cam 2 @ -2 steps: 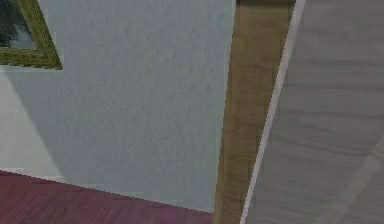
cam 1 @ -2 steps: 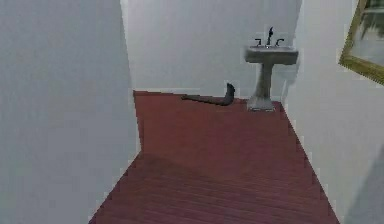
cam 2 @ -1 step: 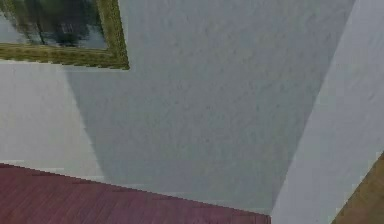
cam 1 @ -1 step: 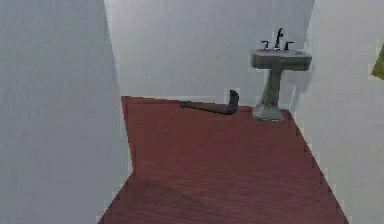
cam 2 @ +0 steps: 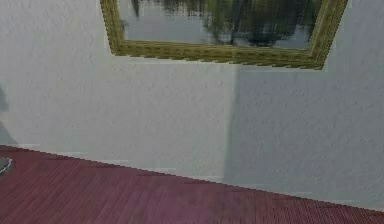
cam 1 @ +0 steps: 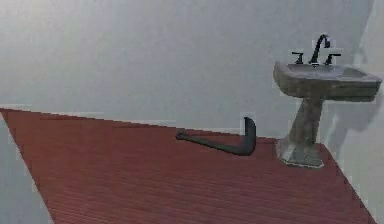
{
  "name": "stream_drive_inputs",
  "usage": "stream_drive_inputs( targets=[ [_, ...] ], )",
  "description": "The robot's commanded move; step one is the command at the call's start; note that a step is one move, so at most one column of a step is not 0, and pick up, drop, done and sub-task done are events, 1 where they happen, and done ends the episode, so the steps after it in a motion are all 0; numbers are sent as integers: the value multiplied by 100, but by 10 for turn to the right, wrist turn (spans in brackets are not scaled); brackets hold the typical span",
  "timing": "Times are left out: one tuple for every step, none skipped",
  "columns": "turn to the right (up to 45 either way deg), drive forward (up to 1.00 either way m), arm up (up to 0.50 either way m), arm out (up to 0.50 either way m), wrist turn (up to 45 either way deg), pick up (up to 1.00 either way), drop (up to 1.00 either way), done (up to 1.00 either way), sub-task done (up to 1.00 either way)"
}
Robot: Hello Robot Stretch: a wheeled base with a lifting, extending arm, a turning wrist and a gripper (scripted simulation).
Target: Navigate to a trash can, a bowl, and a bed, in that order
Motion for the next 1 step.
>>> stream_drive_inputs(
  targets=[
    [-60, 0, 0, 0, 0, 0, 0, 0, 0]
  ],
)
